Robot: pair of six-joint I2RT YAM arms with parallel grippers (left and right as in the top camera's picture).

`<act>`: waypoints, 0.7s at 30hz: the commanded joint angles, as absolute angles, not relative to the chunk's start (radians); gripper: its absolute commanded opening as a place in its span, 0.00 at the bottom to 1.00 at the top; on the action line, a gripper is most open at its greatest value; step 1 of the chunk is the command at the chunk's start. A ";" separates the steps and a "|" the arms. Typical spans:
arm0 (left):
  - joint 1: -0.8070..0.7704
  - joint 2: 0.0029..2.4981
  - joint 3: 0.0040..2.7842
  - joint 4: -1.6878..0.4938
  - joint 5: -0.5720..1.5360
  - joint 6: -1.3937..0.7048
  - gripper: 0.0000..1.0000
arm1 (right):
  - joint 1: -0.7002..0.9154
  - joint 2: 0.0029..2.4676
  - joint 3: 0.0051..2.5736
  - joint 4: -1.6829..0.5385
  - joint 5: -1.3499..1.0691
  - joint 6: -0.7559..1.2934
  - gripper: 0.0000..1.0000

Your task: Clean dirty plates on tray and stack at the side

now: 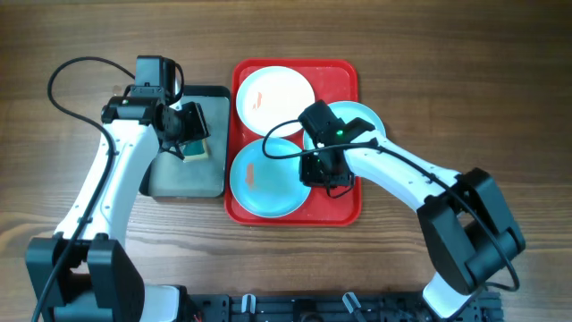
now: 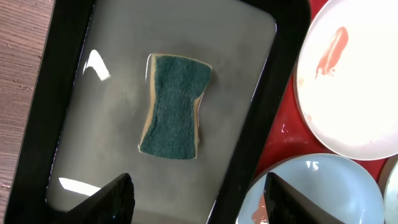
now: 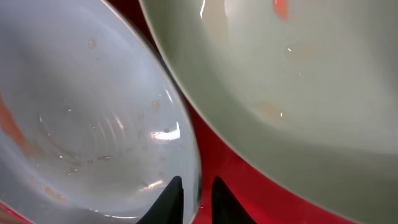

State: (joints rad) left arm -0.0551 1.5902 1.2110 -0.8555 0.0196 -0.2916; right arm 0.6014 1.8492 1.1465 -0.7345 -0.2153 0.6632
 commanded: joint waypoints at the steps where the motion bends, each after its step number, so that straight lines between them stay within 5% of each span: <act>1: -0.054 1.603 1.204 -0.852 0.005 -0.300 0.64 | 0.602 1.882 1.136 -0.728 -0.207 0.683 0.13; 21: -0.054 1.603 1.204 -0.845 -0.047 -0.300 0.64 | 0.524 1.881 1.138 -0.722 -0.241 0.709 0.04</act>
